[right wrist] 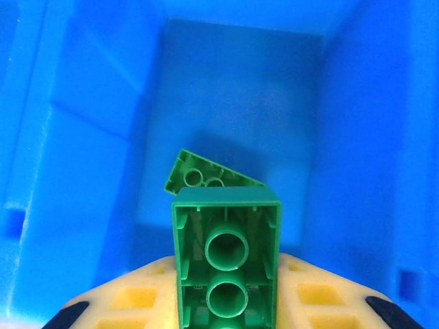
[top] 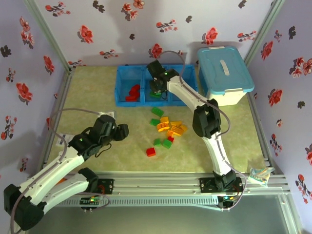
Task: Sort the legos into containers by color
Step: Place the lego in the container, then pick up the lego from the center of the table.
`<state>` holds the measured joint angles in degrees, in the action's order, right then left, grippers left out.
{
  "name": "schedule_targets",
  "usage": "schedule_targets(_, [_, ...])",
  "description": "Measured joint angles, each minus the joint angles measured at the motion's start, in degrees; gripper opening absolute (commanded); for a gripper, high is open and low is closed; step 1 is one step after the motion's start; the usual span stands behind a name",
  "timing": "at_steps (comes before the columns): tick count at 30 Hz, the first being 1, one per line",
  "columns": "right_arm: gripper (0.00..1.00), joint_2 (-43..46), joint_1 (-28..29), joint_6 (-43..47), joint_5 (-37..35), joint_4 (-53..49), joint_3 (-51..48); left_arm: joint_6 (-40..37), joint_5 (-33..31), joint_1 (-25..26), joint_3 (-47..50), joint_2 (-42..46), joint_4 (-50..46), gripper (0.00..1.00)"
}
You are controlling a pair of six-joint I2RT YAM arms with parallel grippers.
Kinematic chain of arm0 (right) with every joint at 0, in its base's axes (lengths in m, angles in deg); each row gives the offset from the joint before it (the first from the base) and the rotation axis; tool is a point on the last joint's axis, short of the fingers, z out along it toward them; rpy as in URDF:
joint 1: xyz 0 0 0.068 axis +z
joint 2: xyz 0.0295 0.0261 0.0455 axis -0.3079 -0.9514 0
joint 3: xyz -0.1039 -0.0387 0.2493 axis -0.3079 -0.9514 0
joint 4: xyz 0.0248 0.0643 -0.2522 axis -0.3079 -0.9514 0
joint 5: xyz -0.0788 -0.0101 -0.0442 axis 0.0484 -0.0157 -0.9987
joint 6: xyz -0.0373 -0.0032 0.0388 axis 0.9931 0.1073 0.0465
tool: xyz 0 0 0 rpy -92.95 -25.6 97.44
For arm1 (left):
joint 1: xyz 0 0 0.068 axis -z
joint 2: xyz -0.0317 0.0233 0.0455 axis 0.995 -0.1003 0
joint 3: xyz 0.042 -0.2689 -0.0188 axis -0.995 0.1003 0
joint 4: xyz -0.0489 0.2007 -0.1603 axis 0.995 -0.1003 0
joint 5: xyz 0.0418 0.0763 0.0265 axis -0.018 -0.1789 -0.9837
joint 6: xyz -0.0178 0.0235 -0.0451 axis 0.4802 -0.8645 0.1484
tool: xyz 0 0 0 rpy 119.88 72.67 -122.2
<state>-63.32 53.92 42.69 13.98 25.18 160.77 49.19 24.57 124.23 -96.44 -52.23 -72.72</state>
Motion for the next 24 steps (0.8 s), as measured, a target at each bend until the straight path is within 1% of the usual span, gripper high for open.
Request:
schedule_targets(2, [0.46,-2.1,0.0,0.1,0.0,-1.0,3.0,0.0,0.1,0.7,0.0,-0.3,0.3,0.58])
schedule_targets(3, [0.57,-2.8,0.0,0.5,0.0,-1.5,4.0,0.0,0.2,1.0,0.0,-0.6,0.4,0.58])
schedule_targets(4, [0.62,-3.2,0.0,0.5,-0.1,-2.0,4.8,0.0,0.3,1.4,0.0,-0.8,0.6,0.58])
schedule_targets(5, [0.64,-3.2,0.0,0.8,-0.1,-2.3,5.2,0.0,0.4,1.7,0.0,-0.9,0.7,0.58])
schedule_targets(9, [0.66,-2.9,0.0,0.6,0.0,-3.0,6.1,0.0,0.4,3.0,0.0,-1.8,1.4,0.58])
schedule_targets(11, [0.66,-1.6,0.0,0.6,0.0,-2.4,4.0,-0.2,0.4,3.5,0.0,-2.8,1.9,0.59])
schedule_targets(15, [0.66,5.5,0.0,0.5,0.3,-0.1,-6.6,-1.1,0.6,4.6,-0.7,-6.3,2.3,0.62])
schedule_targets(19, [0.66,15.7,0.0,0.3,0.6,3.7,-18.4,-2.2,1.3,5.6,-3.3,-11.8,3.0,0.65])
schedule_targets(24, [0.70,27.8,0.0,-0.7,0.9,9.4,-30.4,-3.3,2.4,6.2,-7.6,-19.5,4.8,0.67])
